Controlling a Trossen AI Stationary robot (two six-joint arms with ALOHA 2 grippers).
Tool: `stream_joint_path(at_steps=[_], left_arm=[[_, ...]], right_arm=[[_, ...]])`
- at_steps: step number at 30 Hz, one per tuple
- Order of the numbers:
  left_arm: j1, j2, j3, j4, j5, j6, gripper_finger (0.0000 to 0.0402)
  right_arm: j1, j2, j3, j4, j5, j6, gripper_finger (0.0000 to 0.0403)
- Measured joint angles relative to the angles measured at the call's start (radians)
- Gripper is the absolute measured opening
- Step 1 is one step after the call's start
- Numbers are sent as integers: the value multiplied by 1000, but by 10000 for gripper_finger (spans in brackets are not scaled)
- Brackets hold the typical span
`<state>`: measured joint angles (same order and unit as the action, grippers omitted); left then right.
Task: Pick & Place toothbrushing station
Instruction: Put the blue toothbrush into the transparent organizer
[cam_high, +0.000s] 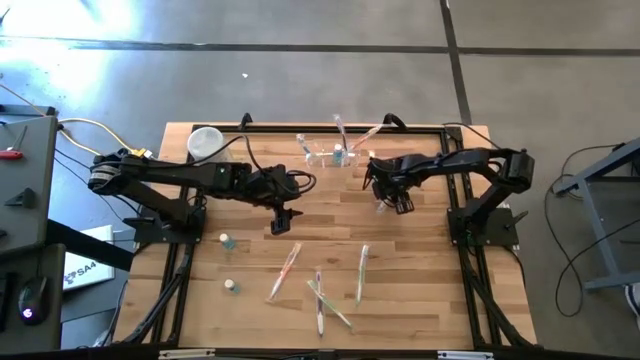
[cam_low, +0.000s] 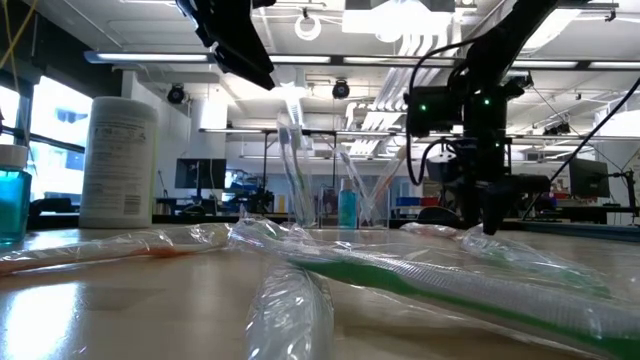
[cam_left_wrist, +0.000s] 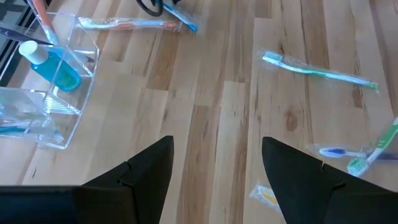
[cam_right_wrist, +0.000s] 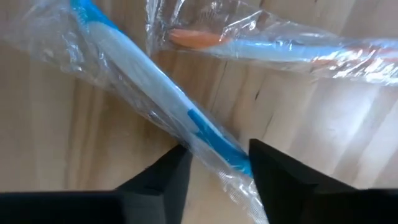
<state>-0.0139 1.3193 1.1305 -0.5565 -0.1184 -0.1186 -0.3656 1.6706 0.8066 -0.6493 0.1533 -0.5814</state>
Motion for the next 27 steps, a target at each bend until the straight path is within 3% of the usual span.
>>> stream_joint_path(at_steps=[8,16,22,27], left_arm=[[0,0,0,0,0,0,242],[0,0,0,-1,0,2,242],[0,8,0,-15,0,41,242],[0,27,0,-15,0,124,242]], right_arm=[[-7,2,-1,-25,-52,85,25],[5,2,-3,-27,-19,142,28],[64,-34,-8,-92,101,333,25],[147,-82,7,-214,63,543,14]])
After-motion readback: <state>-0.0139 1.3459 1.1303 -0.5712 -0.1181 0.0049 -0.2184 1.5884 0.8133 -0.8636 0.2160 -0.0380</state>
